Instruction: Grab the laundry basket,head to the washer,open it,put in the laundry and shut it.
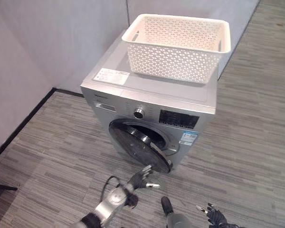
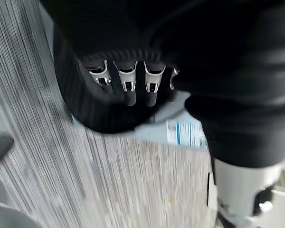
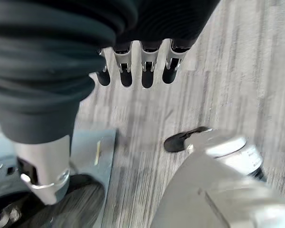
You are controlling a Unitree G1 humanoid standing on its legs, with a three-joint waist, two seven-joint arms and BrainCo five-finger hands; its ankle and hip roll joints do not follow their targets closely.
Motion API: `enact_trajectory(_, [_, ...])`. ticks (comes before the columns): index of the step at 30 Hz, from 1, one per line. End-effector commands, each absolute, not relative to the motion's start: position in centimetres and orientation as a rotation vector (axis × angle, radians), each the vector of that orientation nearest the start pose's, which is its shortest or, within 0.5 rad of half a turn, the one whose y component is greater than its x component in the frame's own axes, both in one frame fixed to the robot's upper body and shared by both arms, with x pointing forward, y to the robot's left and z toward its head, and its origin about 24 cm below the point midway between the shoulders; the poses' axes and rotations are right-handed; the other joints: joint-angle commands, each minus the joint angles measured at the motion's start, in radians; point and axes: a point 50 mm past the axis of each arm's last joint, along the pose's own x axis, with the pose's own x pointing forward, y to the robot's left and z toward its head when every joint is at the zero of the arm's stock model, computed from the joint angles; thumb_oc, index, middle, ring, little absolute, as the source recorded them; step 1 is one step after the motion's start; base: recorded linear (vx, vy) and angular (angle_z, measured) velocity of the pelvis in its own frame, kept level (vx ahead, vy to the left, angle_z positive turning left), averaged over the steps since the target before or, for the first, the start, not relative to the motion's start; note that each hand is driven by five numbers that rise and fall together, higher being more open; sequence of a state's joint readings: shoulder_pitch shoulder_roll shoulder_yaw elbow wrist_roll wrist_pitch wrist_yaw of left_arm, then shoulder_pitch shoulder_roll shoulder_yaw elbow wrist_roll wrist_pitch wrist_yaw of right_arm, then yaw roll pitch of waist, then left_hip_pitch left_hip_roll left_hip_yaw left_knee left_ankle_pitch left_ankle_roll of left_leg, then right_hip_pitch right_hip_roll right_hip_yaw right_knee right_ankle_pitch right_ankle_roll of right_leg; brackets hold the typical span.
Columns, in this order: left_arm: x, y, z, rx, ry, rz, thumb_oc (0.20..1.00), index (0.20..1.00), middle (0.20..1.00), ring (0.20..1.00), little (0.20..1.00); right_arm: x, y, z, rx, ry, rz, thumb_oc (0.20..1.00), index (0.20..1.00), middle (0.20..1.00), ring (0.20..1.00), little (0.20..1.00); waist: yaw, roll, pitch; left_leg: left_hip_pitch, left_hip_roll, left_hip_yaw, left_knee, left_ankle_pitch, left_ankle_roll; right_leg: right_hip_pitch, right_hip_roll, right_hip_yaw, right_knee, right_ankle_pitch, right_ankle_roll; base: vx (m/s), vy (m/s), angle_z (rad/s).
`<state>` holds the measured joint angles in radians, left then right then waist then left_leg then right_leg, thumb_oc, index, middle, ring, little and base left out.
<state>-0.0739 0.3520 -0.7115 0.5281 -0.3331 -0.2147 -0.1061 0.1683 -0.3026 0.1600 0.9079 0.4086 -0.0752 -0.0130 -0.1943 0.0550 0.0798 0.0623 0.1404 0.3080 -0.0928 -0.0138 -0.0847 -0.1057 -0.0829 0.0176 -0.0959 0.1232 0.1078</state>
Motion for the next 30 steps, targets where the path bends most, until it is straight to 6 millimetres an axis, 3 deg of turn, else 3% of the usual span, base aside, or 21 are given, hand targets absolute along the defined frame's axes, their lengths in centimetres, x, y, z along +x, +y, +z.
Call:
enact_trajectory(1, [20.4, 12.5, -5.7, 0.226, 0.336, -0.666, 1.0, 1.0, 1.0, 1.0, 1.0, 7.7, -25.1, -14.9, 0.006, 1.04, -0.267, 1.0, 1.0, 1.0, 1.0, 1.0, 0.015, -0.038, -0.071, -0.061, 0.064, -0.078, 0.006, 0.043, -0.046, 0.04, -0.053, -0.043, 0.009, -0.107, 0.074, 0.02, -0.007, 0.17])
enact_trajectory(2, [20.3, 12.5, -5.7, 0.227, 0.337, -0.666, 1.0, 1.0, 1.0, 1.0, 1.0, 7.7, -25.1, -14.9, 0.006, 1.04, -0.267, 1.0, 1.0, 1.0, 1.0, 1.0, 0.014, -0.039, -0.071, -0.062, 0.064, -0.079, 0.006, 0.043, -0.046, 0.041, -0.054, -0.044, 0.009, -0.107, 0.074, 0.03, -0.003, 0.33])
enact_trajectory(7, [21.5, 10.6, -7.5, 0.823, 0.252, -0.854, 1.0, 1.0, 1.0, 1.0, 1.0, 9.1, -26.1, -14.7, -0.005, 1.028, -0.347, 1.0, 1.0, 1.0, 1.0, 1.0, 0.011, -0.03, -0.06, -0.074, 0.067, -0.099, 0.006, 0.047, -0.049, 0.042, -0.053, -0.06, 0.009, -0.115, 0.071, 0.01, 0.002, 0.19])
enact_trajectory(9, [22.2, 9.4, -7.6, 0.923, 0.206, -0.885, 1.0, 1.0, 1.0, 1.0, 1.0, 9.7, -26.2, -14.6, -0.02, 1.016, -0.346, 1.0, 1.0, 1.0, 1.0, 1.0, 0.004, -0.03, -0.055, -0.077, 0.068, -0.097, 0.006, 0.047, -0.05, 0.036, -0.052, -0.058, 0.009, -0.115, 0.071, 0.0, 0.001, -0.02])
enact_trajectory(10, [24.5, 6.7, -6.0, 1.297, -0.095, -1.034, 1.0, 1.0, 1.0, 1.0, 1.0, 10.9, -26.5, -14.1, -0.043, 0.974, -0.333, 1.0, 1.0, 1.0, 1.0, 1.0, -0.029, -0.027, -0.047, -0.085, 0.074, -0.085, 0.006, 0.041, -0.055, 0.017, -0.049, -0.042, 0.01, -0.116, 0.075, -0.01, 0.041, -0.02])
enact_trajectory(11, [25.6, 5.5, -5.1, 1.435, -0.219, -1.098, 1.0, 1.0, 1.0, 1.0, 1.0, 11.5, -26.7, -13.7, -0.056, 0.947, -0.323, 1.0, 1.0, 1.0, 1.0, 1.0, -0.044, -0.024, -0.043, -0.09, 0.077, -0.075, 0.006, 0.037, -0.058, 0.002, -0.046, -0.03, 0.011, -0.113, 0.077, -0.01, 0.068, 0.02])
enact_trajectory(15, [28.7, 4.9, -3.8, 1.731, -0.373, -1.056, 1.0, 1.0, 1.0, 1.0, 1.0, 14.4, -27.7, -12.1, -0.078, 0.832, -0.318, 1.0, 1.0, 1.0, 1.0, 1.0, -0.103, -0.026, -0.029, -0.126, 0.094, -0.026, 0.006, 0.042, -0.066, -0.081, -0.03, 0.027, 0.011, -0.088, 0.082, -0.04, 0.032, -0.36])
enact_trajectory(16, [29.7, 5.4, -3.3, 1.791, -0.36, -1.012, 1.0, 1.0, 1.0, 1.0, 1.0, 15.1, -27.7, -11.6, -0.066, 0.799, -0.311, 1.0, 1.0, 1.0, 1.0, 1.0, -0.13, -0.037, -0.024, -0.132, 0.1, -0.009, 0.006, 0.038, -0.068, -0.103, -0.021, 0.049, 0.013, -0.082, 0.085, -0.03, -0.001, -0.71])
enact_trajectory(19, [32.1, 8.1, -2.0, 1.886, -0.284, -0.874, 1.0, 1.0, 1.0, 1.0, 1.0, 16.1, -27.8, -10.6, -0.048, 0.737, -0.276, 1.0, 1.0, 1.0, 1.0, 1.0, -0.159, -0.06, -0.026, -0.151, 0.111, 0.041, 0.006, 0.04, -0.075, -0.158, 0.001, 0.097, 0.011, -0.057, 0.09, -0.02, -0.013, -0.69])
enact_trajectory(20, [32.1, 8.1, -2.0, 1.886, -0.285, -0.874, 1.0, 1.0, 1.0, 1.0, 1.0, 16.1, -27.8, -10.6, -0.048, 0.737, -0.276, 1.0, 1.0, 1.0, 1.0, 1.0, -0.158, -0.06, -0.026, -0.152, 0.111, 0.042, 0.006, 0.04, -0.075, -0.159, 0.001, 0.097, 0.011, -0.056, 0.09, -0.01, -0.035, -0.65])
enact_trajectory(21, [34.6, 11.0, 0.1, 1.928, -0.196, -0.714, 1.0, 1.0, 1.0, 1.0, 1.0, 16.4, -28.1, -9.8, -0.03, 0.689, -0.271, 1.0, 1.0, 1.0, 1.0, 1.0, -0.184, -0.083, -0.02, -0.167, 0.12, 0.068, 0.006, 0.049, -0.082, -0.196, 0.015, 0.125, 0.011, -0.037, 0.096, 0.08, 0.019, -0.49])
enact_trajectory(22, [35.5, 12.7, 1.2, 1.949, -0.151, -0.64, 1.0, 1.0, 1.0, 1.0, 1.0, 16.3, -28.2, -9.7, -0.024, 0.682, -0.268, 1.0, 1.0, 1.0, 1.0, 1.0, -0.187, -0.082, -0.023, -0.163, 0.122, 0.07, 0.006, 0.022, -0.088, -0.204, 0.019, 0.134, 0.009, -0.051, 0.105, 0.08, 0.02, -0.48])
enact_trajectory(23, [35.5, 12.7, 1.2, 1.949, -0.151, -0.64, 1.0, 1.0, 1.0, 1.0, 1.0, 16.3, -28.2, -9.7, -0.025, 0.682, -0.268, 1.0, 1.0, 1.0, 1.0, 1.0, -0.187, -0.082, -0.023, -0.163, 0.122, 0.07, 0.006, 0.022, -0.088, -0.204, 0.019, 0.135, 0.009, -0.051, 0.105, 0.08, 0.008, -0.49])
enact_trajectory(24, [37.9, 16.9, 5.0, 1.968, -0.062, -0.424, 1.0, 1.0, 1.0, 1.0, 1.0, 16.0, -28.6, -9.3, -0.013, 0.655, -0.277, 1.0, 1.0, 1.0, 1.0, 1.0, -0.207, -0.098, -0.022, -0.183, 0.135, 0.095, 0.006, 0.035, -0.098, -0.245, 0.033, 0.155, 0.009, -0.035, 0.11, 0.01, -0.053, -0.51])
enact_trajectory(25, [38.8, 18.9, 6.9, 1.954, -0.016, -0.306, 1.0, 1.0, 1.0, 1.0, 1.0, 15.8, -28.7, -9.2, -0.007, 0.647, -0.287, 1.0, 1.0, 1.0, 1.0, 1.0, -0.213, -0.104, -0.021, -0.191, 0.14, 0.099, 0.006, 0.043, -0.102, -0.261, 0.04, 0.161, 0.009, -0.03, 0.112, 0.01, -0.098, -0.56])
enact_trajectory(26, [39.7, 22.3, 10.3, 1.934, 0.048, -0.139, 1.0, 1.0, 1.0, 1.0, 1.0, 15.6, -28.6, -9.2, 0.001, 0.643, -0.296, 1.0, 1.0, 1.0, 1.0, 1.0, -0.222, -0.11, -0.018, -0.206, 0.151, 0.11, 0.006, 0.056, -0.111, -0.288, 0.049, 0.165, 0.009, -0.024, 0.113, 0.02, -0.062, -0.41])
enact_trajectory(29, [39.9, 23.4, 11.7, 1.916, 0.065, -0.075, 1.0, 1.0, 1.0, 1.0, 1.0, 15.6, -28.5, -9.3, 0.001, 0.642, -0.3, 1.0, 1.0, 1.0, 1.0, 1.0, -0.224, -0.111, -0.017, -0.212, 0.157, 0.112, 0.006, 0.061, -0.114, -0.297, 0.051, 0.165, 0.009, -0.022, 0.114, 0.02, -0.034, -0.2])
enact_trajectory(30, [40.0, 25.2, 13.6, 1.882, 0.081, 0.011, 1.0, 1.0, 1.0, 1.0, 1.0, 15.3, -28.2, -9.7, -0.001, 0.663, -0.31, 1.0, 1.0, 1.0, 1.0, 1.0, -0.223, -0.112, -0.011, -0.219, 0.162, 0.112, 0.006, 0.066, -0.118, -0.309, 0.053, 0.164, 0.009, -0.021, 0.112, 0.01, -0.022, -0.09])
